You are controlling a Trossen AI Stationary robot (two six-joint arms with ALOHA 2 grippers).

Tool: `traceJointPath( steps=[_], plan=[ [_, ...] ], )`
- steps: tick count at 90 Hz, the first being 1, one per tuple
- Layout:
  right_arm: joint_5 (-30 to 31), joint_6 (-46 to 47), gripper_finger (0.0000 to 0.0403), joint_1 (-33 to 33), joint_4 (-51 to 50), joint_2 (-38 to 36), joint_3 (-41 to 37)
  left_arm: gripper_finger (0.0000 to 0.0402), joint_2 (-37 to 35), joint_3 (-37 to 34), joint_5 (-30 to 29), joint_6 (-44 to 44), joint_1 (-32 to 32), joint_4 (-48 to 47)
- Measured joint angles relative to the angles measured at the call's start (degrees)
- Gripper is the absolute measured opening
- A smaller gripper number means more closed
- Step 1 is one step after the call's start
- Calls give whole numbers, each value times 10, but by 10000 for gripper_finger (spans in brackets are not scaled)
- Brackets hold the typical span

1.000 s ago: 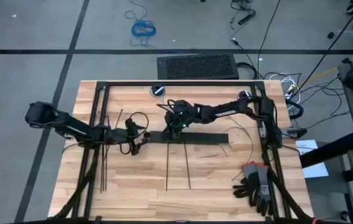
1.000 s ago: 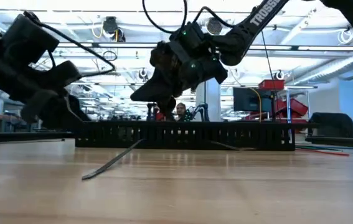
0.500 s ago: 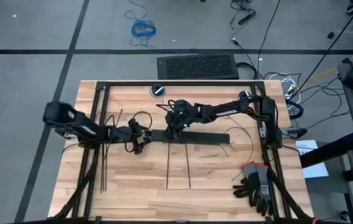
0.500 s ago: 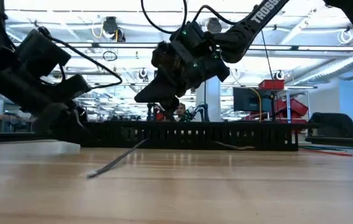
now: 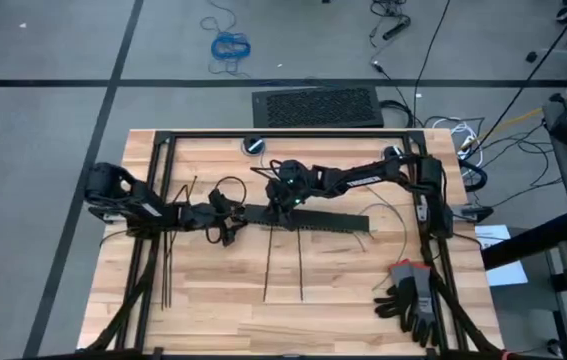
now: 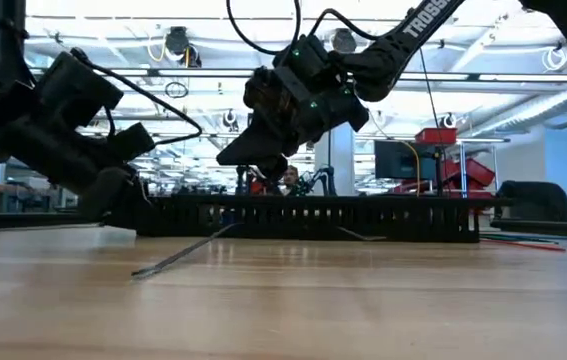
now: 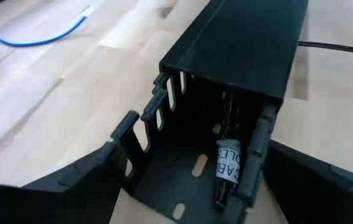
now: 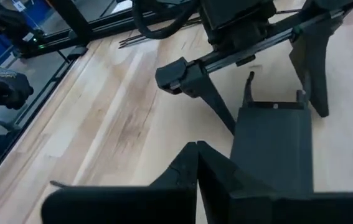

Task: Ziptie cables
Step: Close the black cable duct

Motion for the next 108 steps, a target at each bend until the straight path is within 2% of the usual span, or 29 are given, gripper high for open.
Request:
traceJointPath(
  steps=[13,21,33,67,90,108],
  plan=[
    [0,-2,0,-1,1,0,0,354,1,2,-2,-70,1,1],
    [0,-2,0,-2,6,0,0,354,1,5,6,-84,2,-4],
    [1,-19,0,-3,18,0,0,354,-1,6,0,-86,1,-29],
    [1,-27,0,2,29,0,0,354,0,12,11,-104,0,-25],
    [1,29,0,0,17,0,0,354,0,12,15,-105,0,-25],
    [1,32,0,1,10,0,0,354,0,12,16,-105,0,-25]
  ],
)
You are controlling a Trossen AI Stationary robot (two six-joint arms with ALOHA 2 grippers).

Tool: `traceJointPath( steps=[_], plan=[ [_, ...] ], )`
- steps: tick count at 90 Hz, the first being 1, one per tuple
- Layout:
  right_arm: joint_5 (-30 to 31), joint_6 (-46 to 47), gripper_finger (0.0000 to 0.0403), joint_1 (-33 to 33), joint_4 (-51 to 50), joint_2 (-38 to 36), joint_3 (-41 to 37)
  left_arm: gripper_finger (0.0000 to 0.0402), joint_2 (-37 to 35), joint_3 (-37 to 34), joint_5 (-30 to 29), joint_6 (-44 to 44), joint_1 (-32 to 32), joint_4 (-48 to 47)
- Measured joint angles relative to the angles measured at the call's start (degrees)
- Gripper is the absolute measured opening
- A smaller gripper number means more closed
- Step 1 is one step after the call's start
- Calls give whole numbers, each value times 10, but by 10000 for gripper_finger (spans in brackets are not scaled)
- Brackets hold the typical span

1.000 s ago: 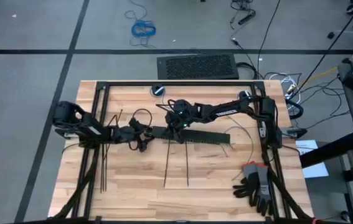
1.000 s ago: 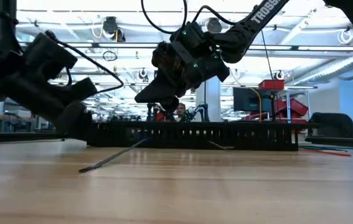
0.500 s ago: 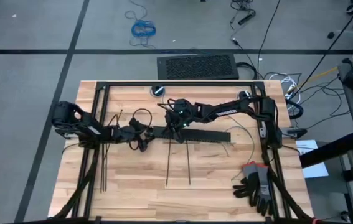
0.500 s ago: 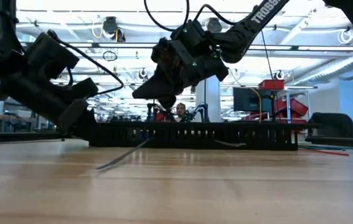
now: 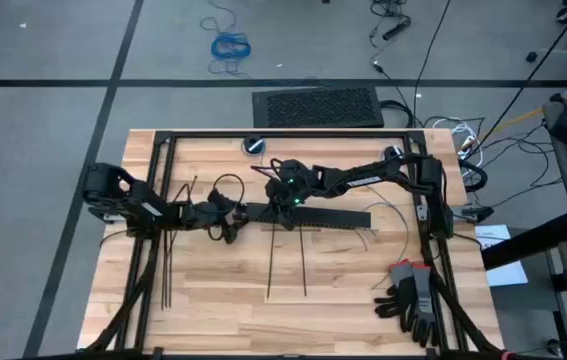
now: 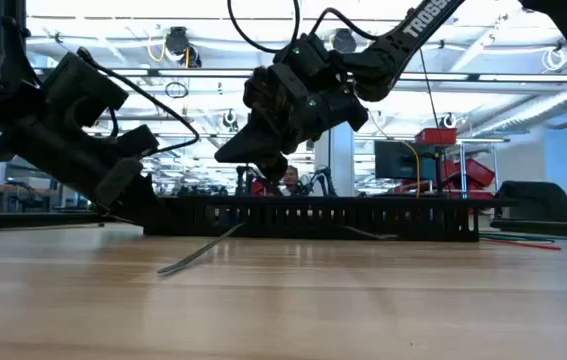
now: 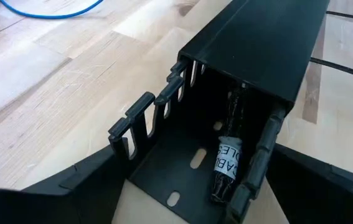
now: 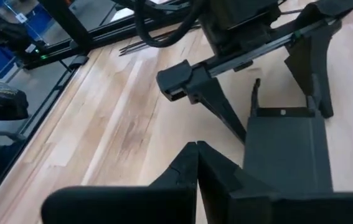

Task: Ziptie cables
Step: Close the black cable duct

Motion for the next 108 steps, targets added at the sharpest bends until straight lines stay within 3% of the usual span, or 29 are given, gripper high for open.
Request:
traceJointPath(
  steps=[15,35,45,108],
  plan=[
    [-2,-1,0,0,-2,0,0,354,0,0,1,-3,-3,0],
    [-6,-19,0,0,-28,0,0,354,1,24,1,-75,-34,-7],
    [-6,-28,0,-2,-28,0,0,354,2,48,30,-79,-60,-7],
    [-3,-28,0,-3,-26,-8,0,354,1,59,-13,22,-79,-66]
  ],
)
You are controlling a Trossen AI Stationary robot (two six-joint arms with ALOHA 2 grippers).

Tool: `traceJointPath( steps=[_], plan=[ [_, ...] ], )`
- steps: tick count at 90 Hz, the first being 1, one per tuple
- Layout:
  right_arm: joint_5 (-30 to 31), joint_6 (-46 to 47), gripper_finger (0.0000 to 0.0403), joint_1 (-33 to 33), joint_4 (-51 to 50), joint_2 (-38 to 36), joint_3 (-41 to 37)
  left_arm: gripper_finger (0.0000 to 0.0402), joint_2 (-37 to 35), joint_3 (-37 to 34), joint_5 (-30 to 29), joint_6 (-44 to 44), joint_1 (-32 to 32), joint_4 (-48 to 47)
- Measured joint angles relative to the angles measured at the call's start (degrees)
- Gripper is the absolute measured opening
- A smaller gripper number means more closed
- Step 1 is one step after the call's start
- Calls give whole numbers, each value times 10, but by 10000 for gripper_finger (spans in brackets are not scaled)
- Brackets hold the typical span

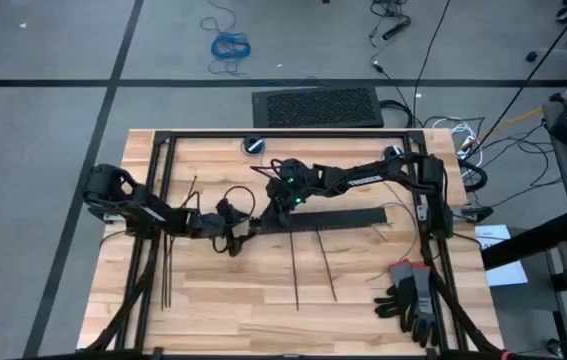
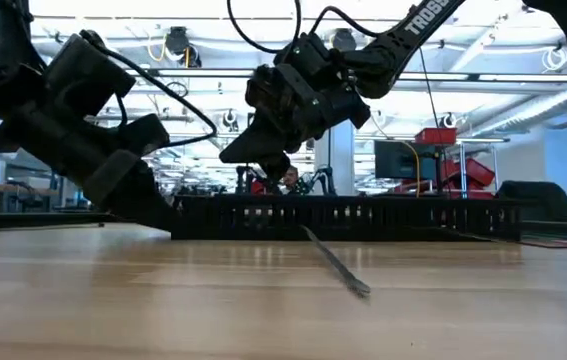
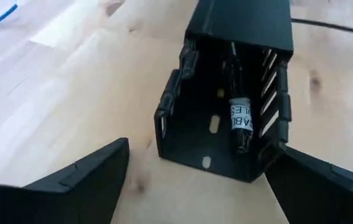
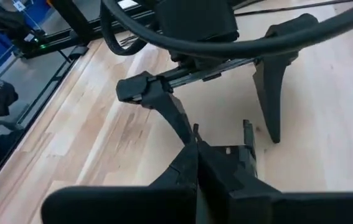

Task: Ziptie cables
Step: Close the black cable duct

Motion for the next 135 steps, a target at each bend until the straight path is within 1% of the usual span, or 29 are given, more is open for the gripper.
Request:
traceJointPath(
  steps=[14,21,28,41,45,54,62,73,83,87,94,102,117,126,135],
  plan=[
    [0,0,0,0,7,0,0,354,-1,0,13,69,0,-5],
    [0,0,0,0,14,0,0,354,-1,0,14,84,0,-3],
    [0,0,0,0,15,0,0,354,-1,0,14,82,0,-3],
    [-3,-1,0,0,13,0,0,354,-1,0,18,44,2,-6],
    [-14,-3,0,0,13,0,0,354,-1,0,20,40,5,-7],
    [-68,-25,0,0,17,0,0,354,-1,0,25,39,14,-1],
    [-90,-31,0,1,26,-1,0,354,0,0,52,43,28,16],
    [-91,-31,0,1,22,-9,0,354,0,0,99,62,52,25],
    [-82,-42,0,1,1,-17,0,354,0,0,123,74,70,27],
    [-65,-57,0,3,-20,-17,0,354,0,0,127,81,73,27],
    [-15,-75,0,13,-54,-17,0,354,0,0,128,86,76,31],
    [13,-84,0,26,-52,-17,0,350,0,0,125,86,77,48],
    [18,-84,0,29,-48,-17,0,325,9,0,123,88,77,86],
    [15,-93,0,29,-47,-17,0,317,17,0,121,102,77,81],
    [-31,-121,0,30,-50,-17,0,316,34,0,121,105,77,92]
  ],
)
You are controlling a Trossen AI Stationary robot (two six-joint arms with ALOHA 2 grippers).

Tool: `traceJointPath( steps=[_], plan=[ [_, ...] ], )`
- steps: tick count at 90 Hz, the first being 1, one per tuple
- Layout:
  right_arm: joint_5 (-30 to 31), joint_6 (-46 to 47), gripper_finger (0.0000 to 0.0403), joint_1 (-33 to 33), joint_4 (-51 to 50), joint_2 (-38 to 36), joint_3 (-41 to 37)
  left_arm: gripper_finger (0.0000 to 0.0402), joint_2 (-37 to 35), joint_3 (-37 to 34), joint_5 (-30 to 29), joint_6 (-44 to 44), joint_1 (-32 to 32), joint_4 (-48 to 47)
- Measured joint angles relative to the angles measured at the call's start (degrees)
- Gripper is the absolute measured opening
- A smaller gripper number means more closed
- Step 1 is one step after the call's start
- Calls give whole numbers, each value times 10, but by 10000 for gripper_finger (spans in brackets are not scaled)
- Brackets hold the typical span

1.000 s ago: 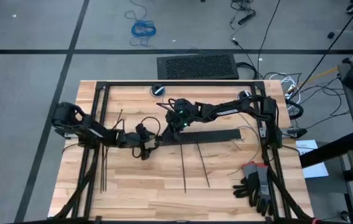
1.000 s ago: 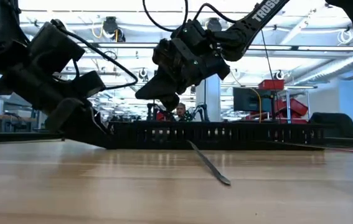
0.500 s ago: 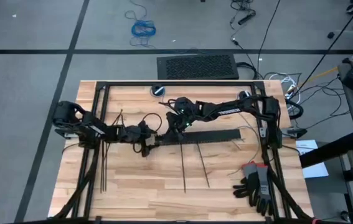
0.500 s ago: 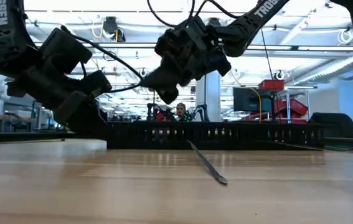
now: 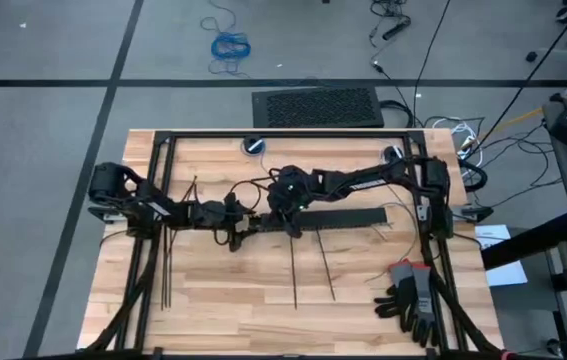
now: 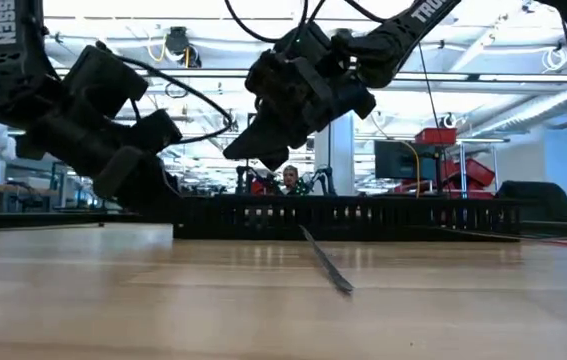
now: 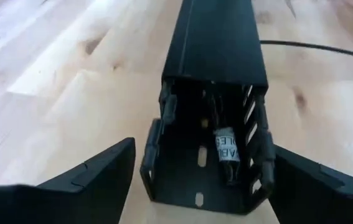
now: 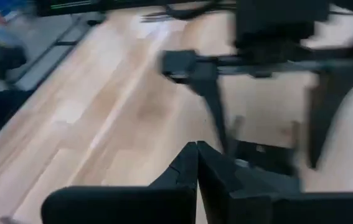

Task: Ziptie cables
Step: Close the black cable duct

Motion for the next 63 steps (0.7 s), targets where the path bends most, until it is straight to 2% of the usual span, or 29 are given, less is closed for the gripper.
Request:
traceJointPath(
  steps=[11,21,33,42,53,63],
  plan=[
    [-29,-23,0,-2,-26,0,0,315,32,0,0,-1,0,24],
    [-21,-30,0,-5,-63,-3,0,315,53,4,-3,1,-2,50],
    [44,-36,0,-5,-83,-3,0,315,69,15,-3,14,-2,60],
    [67,-47,0,-5,-70,0,0,314,74,25,-1,25,-2,60],
    [130,-42,0,-5,-60,0,0,304,74,30,3,25,-2,60],
    [141,-33,0,-6,-56,0,0,288,74,30,3,24,-2,59]
  ],
)
